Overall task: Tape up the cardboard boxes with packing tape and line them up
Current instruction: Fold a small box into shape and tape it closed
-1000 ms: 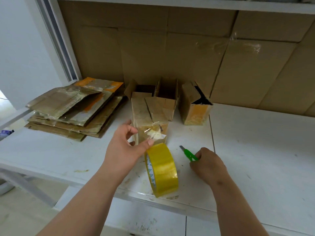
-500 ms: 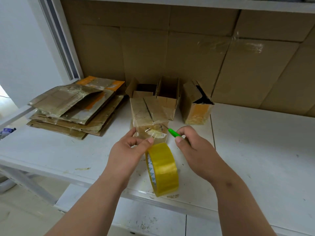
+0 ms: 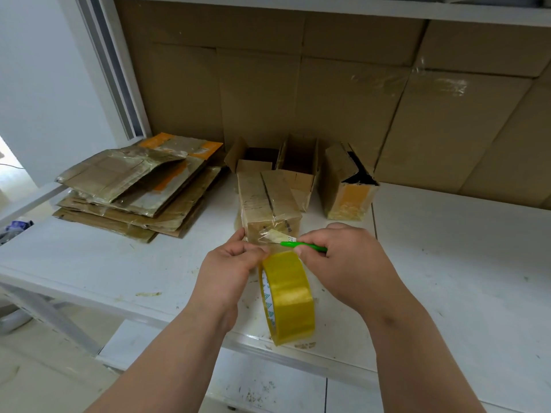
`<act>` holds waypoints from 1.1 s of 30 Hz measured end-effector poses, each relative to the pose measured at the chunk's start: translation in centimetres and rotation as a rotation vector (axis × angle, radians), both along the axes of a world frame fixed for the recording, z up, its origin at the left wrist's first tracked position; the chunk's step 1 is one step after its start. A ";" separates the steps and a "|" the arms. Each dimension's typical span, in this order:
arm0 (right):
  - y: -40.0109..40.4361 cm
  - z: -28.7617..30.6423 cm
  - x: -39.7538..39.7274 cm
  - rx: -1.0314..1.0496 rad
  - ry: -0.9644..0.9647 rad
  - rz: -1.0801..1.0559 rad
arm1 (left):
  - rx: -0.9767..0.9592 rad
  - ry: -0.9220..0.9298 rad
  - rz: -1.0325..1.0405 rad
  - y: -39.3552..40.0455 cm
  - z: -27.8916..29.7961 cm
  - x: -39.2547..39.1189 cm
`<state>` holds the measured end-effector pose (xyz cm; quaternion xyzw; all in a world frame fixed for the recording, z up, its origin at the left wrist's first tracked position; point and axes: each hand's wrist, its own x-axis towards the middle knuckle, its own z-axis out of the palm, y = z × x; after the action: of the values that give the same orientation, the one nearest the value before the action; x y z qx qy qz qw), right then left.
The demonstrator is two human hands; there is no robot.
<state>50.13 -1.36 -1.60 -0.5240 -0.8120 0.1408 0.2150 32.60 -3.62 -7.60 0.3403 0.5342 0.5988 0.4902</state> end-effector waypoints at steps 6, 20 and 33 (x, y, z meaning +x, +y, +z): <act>0.0 0.3 -0.6 0.015 -0.040 0.002 | 0.022 -0.021 -0.007 0.5 -0.4 0.1; 1.3 -0.2 -0.5 0.004 -0.054 -0.035 | -0.021 -0.040 -0.018 0.8 -0.1 -0.1; 2.2 -1.0 1.5 -0.120 0.094 -0.053 | -0.099 -0.001 -0.034 1.2 -0.1 -0.6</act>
<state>51.60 0.85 -2.62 -0.5499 -0.7770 0.2079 0.2249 31.95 -2.40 -7.68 0.3242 0.5570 0.5633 0.5170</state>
